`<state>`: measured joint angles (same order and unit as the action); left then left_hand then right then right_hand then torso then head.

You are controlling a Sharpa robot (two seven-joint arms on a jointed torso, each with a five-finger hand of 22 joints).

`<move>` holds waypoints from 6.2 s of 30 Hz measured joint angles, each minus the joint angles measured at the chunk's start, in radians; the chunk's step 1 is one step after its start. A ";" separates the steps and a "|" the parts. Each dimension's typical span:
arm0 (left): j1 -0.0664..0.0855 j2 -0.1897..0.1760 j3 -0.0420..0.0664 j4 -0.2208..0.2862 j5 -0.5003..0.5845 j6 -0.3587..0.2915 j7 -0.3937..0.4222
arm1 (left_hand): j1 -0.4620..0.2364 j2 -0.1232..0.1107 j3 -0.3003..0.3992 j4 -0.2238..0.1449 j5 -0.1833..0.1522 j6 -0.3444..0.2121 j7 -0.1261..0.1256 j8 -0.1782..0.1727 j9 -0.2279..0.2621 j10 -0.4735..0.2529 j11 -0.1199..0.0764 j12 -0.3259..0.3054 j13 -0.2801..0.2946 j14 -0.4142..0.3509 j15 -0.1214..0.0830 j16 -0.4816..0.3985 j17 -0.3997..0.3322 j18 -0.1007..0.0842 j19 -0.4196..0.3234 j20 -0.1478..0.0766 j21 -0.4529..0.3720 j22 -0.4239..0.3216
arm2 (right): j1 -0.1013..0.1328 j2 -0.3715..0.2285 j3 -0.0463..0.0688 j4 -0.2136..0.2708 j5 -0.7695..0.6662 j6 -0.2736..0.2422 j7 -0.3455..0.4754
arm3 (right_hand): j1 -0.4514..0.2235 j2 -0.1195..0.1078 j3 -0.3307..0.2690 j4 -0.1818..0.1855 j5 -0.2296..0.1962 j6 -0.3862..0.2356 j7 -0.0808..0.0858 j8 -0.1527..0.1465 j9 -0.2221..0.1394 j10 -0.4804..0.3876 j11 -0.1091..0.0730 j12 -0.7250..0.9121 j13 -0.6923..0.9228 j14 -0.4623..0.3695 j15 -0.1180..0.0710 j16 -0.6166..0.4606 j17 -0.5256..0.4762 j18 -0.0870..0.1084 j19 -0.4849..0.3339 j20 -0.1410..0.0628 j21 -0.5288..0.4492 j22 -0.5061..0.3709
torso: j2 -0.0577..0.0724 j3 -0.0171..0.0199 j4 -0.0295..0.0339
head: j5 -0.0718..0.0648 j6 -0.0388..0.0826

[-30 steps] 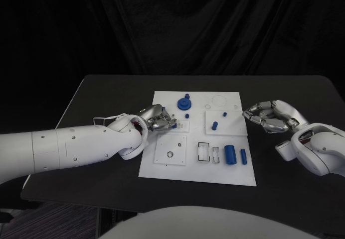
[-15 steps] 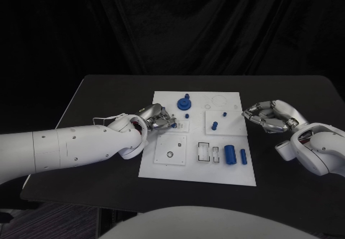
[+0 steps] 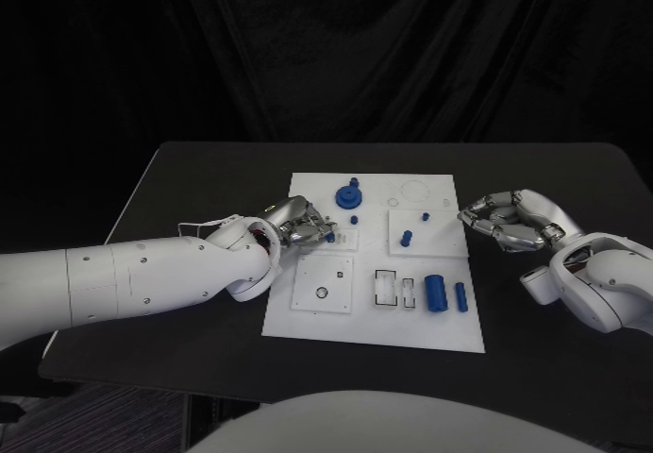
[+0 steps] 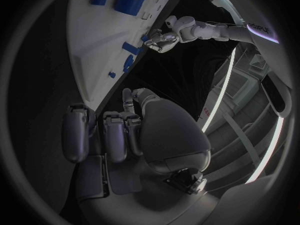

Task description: Assemble the parts on the task board

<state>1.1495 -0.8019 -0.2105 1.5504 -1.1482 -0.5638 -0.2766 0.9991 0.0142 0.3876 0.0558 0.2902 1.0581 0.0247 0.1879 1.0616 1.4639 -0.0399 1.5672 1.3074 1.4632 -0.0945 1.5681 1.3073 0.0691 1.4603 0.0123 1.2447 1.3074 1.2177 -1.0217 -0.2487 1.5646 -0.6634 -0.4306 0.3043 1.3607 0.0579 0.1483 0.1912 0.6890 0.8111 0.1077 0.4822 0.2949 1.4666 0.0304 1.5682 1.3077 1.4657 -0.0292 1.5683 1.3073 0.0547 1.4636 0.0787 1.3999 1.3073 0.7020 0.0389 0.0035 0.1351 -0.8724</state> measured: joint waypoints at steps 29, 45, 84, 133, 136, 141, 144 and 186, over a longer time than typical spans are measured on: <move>-0.003 -0.007 0.000 0.006 0.000 0.005 -0.009 | -0.104 -0.007 -0.215 0.205 -0.071 0.017 0.002 -0.006 -0.031 0.000 0.000 0.000 0.000 0.000 0.000 0.000 0.000 0.000 0.000 0.000 -0.007 0.000 | 0.000 0.000 0.000 -0.001 0.000 0.000 0.001 | 0.000 0.000 0.001 -0.001 0.000 0.000 0.000 0.000 -0.001 0.000 0.000 0.000 0.000 0.000 0.000 0.000 0.000 0.000 0.000 0.000 0.000 0.001 | 0.000 0.0000 0.0002 | 0.004 0.000; -0.004 -0.012 -0.001 0.007 0.000 0.024 -0.009 | -0.184 0.083 -0.362 0.237 -0.044 0.032 -0.011 0.086 0.110 0.003 -0.015 0.000 0.000 0.002 -0.009 0.000 0.000 0.000 0.004 -0.004 0.016 0.000 | 0.000 -0.002 0.000 -0.001 0.000 0.000 0.000 | 0.000 0.000 0.004 -0.004 0.004 0.000 0.000 0.000 -0.001 0.000 0.000 0.000 0.000 0.000 0.000 0.000 0.000 0.000 0.000 0.000 0.000 0.001 | 0.001 -0.0001 0.0012 | 0.004 0.000; 0.186 -0.068 0.005 -0.010 0.000 0.071 0.079 | 0.237 0.035 -0.314 0.191 0.036 -0.060 -0.016 0.111 0.247 0.003 -0.022 0.000 0.000 0.002 -0.016 0.000 0.000 0.000 0.007 -0.014 0.101 0.000 | 0.000 0.000 0.000 -0.011 0.000 -0.003 0.001 | 0.000 0.000 0.004 -0.004 0.004 -0.004 0.004 0.000 -0.001 0.000 0.000 0.000 0.000 0.000 0.000 0.000 0.000 0.000 0.000 0.000 0.000 0.000 | -0.005 0.0017 -0.0026 | 0.005 0.066; 0.198 0.074 -0.001 -0.218 -0.132 0.438 -0.139 | 0.065 0.059 -0.462 0.227 -0.113 0.043 -0.014 0.000 0.139 0.003 -0.015 0.000 0.000 0.006 -0.013 0.000 0.000 0.000 0.004 -0.011 0.071 0.000 | 0.000 0.003 0.000 -0.009 0.001 -0.003 0.001 | 0.000 0.000 0.004 -0.004 0.004 -0.004 0.004 0.000 -0.001 0.000 0.000 0.000 0.000 0.000 0.000 0.000 0.000 0.000 0.000 0.000 0.000 0.000 | 0.004 -0.0029 0.0029 | 0.008 0.056; 0.198 0.077 -0.001 -0.223 -0.131 0.441 -0.141 | 0.079 0.059 -0.462 0.227 -0.089 0.046 -0.014 -0.008 0.130 0.003 -0.015 0.000 0.000 0.006 -0.013 0.000 0.000 0.000 0.004 -0.011 0.071 0.000 | 0.000 0.003 0.000 -0.010 0.001 -0.003 0.001 | 0.000 0.000 0.004 -0.004 0.004 -0.004 0.004 0.000 -0.001 0.000 0.000 0.000 0.000 0.000 0.000 0.000 0.000 0.000 0.000 0.000 0.000 0.000 | 0.004 -0.0029 0.0030 | 0.008 0.054; 0.198 0.081 -0.001 -0.226 -0.130 0.442 -0.141 | 0.098 0.062 -0.462 0.227 -0.053 0.046 -0.014 -0.018 0.118 0.003 -0.015 0.000 0.000 0.006 -0.013 0.000 0.000 0.000 0.004 -0.011 0.067 0.000 | 0.000 0.004 0.000 -0.011 0.001 -0.003 0.001 | 0.000 0.000 0.011 -0.005 0.004 -0.007 0.000 0.004 -0.003 0.000 0.000 0.000 0.000 0.000 0.000 0.000 0.000 0.000 0.000 0.000 0.000 0.000 | 0.003 -0.0034 0.0029 | 0.009 0.050; 0.198 0.083 -0.001 -0.226 -0.129 0.442 -0.139 | 0.104 0.057 -0.462 0.227 -0.040 0.046 -0.014 -0.018 0.114 0.003 -0.015 0.000 0.000 0.006 -0.013 0.000 0.000 0.000 0.004 -0.011 0.062 0.000 | 0.000 0.004 0.000 -0.011 0.001 -0.002 0.001 | 0.000 0.000 0.011 -0.005 0.004 -0.007 0.000 0.004 -0.003 0.000 0.000 0.000 0.000 0.000 0.000 0.000 0.000 0.000 0.000 0.000 0.000 0.000 | 0.003 -0.0041 0.0022 | 0.010 0.049; 0.198 0.111 -0.001 -0.252 -0.097 0.474 -0.143 | 0.128 0.055 -0.462 0.227 0.004 0.046 -0.014 -0.037 0.097 0.003 -0.015 0.000 0.000 0.005 -0.013 0.000 0.000 0.000 0.004 -0.011 0.044 0.000 | 0.000 0.009 0.000 -0.013 0.001 -0.002 0.002 | 0.000 0.000 0.011 -0.005 0.004 -0.007 0.000 0.004 -0.002 0.000 0.000 0.000 0.000 0.000 0.000 0.000 0.000 0.000 0.000 0.000 0.000 0.001 | 0.003 -0.0029 0.0022 | 0.011 0.032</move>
<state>1.3476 -0.6907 -0.2115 1.2988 -1.2453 -0.0894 -0.4197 1.1270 0.0694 -0.0740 0.2827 0.2947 1.1041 0.0107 0.1507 1.1582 1.4668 -0.0549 1.5672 1.3074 1.4687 -0.1071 1.5681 1.3073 0.0691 1.4638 0.0018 1.2889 1.3073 1.2177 -1.0125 -0.2487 1.5517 -0.6627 -0.4329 0.3066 1.3607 0.0579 0.1590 0.1862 0.6927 0.8038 0.1076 0.4860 0.2925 1.4666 0.0304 1.5682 1.3077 1.4657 -0.0292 1.5682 1.3073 0.0546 1.4636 0.0787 1.3999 1.3080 0.7052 0.0360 0.0057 0.1457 -0.8407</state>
